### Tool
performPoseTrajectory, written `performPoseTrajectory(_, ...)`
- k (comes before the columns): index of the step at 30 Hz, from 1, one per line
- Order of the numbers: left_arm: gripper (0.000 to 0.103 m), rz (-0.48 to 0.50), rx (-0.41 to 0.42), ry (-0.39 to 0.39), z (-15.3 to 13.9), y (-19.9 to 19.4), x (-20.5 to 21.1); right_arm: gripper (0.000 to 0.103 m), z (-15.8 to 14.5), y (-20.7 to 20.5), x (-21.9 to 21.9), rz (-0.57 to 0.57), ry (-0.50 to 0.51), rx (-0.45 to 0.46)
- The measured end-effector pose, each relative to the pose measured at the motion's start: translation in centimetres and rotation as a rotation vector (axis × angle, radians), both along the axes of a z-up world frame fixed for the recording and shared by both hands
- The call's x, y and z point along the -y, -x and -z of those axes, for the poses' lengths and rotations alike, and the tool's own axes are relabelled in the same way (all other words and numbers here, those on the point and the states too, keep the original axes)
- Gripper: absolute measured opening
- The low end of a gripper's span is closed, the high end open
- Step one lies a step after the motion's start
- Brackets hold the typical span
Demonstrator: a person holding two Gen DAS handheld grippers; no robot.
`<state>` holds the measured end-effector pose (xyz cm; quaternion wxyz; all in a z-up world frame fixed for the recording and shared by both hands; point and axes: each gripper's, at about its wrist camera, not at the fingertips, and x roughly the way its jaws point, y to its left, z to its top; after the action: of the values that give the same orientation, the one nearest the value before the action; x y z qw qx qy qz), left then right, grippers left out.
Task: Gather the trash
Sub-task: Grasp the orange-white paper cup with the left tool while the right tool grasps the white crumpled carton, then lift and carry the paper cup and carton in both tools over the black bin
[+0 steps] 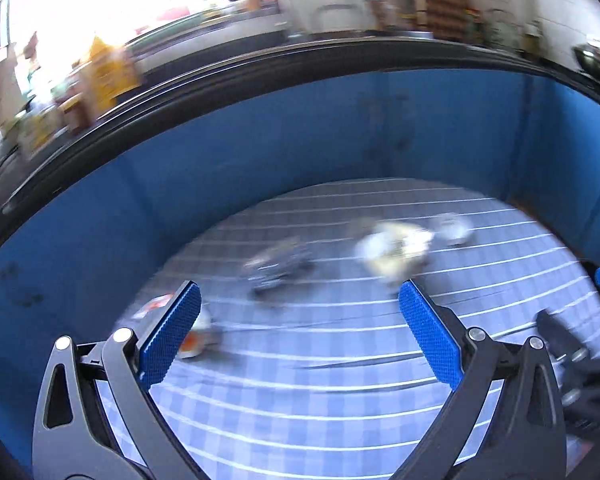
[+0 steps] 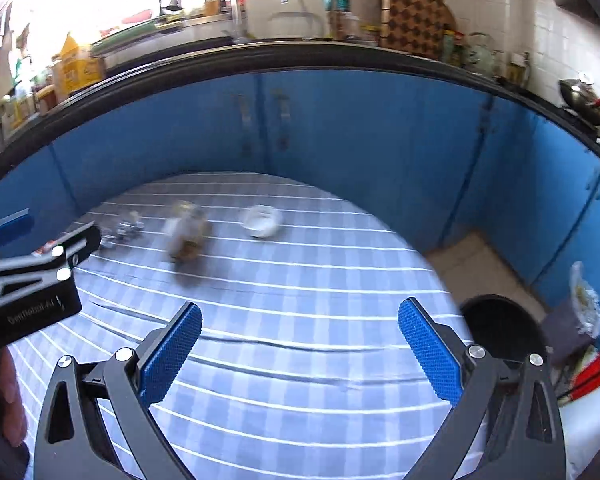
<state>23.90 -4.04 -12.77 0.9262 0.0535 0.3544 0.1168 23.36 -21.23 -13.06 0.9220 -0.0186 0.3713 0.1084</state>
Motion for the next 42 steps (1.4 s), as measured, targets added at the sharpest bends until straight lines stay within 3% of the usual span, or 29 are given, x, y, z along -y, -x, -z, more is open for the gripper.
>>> performPoseTrajectory(5, 0.098, -0.119, -0.035, 0.029, 1.9, 0.8, -6.5, 0.096, 0.6, -1.4, -4.2, -0.061, -0.026, -0.032)
performPoseTrajectory(12, 0.097, -0.162, -0.083, 0.092, 4.7, -0.2, -10.5, 0.096, 1.5, -4.1, -8.7, -0.104, -0.006, -0.05)
performPoseTrajectory(15, 0.088, -0.152, -0.095, 0.112, 5.3, -1.7, -11.2, 0.096, 2.1, -5.5, -9.9, -0.106, 0.001, -0.055)
performPoseTrajectory(18, 0.069, -0.133, -0.112, 0.14, 5.9, -2.6, -11.2, 0.09, 2.5, -6.8, -10.6, -0.106, 0.009, -0.059)
performPoseTrajectory(20, 0.055, -0.125, -0.134, 0.153, 6.6, -3.4, -11.6, 0.073, 3.1, -7.5, -11.1, -0.111, 0.017, -0.078)
performPoseTrajectory(24, 0.044, -0.11, -0.107, 0.172, 6.8, -3.7, -11.9, 0.033, 4.7, -8.2, -11.8, -0.131, 0.029, -0.122)
performPoseTrajectory(26, 0.038, -0.113, -0.091, 0.182, 6.5, -3.6, -12.2, 0.027, 4.7, -7.8, -12.0, -0.139, 0.03, -0.104)
performPoseTrajectory(27, 0.03, -0.111, -0.083, 0.183, 6.4, -3.6, -12.2, 0.022, 4.7, -7.5, -12.1, -0.149, 0.027, -0.106)
performPoseTrajectory(28, 0.015, -0.11, -0.08, 0.184, 6.3, -3.6, -12.3, 0.021, 4.6, -7.3, -12.1, -0.152, 0.03, -0.102)
performPoseTrajectory(36, 0.015, -0.028, -0.02, 0.28, 3.7, -1.5, -12.3, 0.02, 2.5, -4.2, -11.2, -0.155, 0.042, -0.053)
performPoseTrajectory(42, 0.015, 0.016, 0.015, 0.281, 1.4, 0.9, -10.8, 0.02, 0.5, -1.2, -10.3, -0.149, 0.047, -0.008)
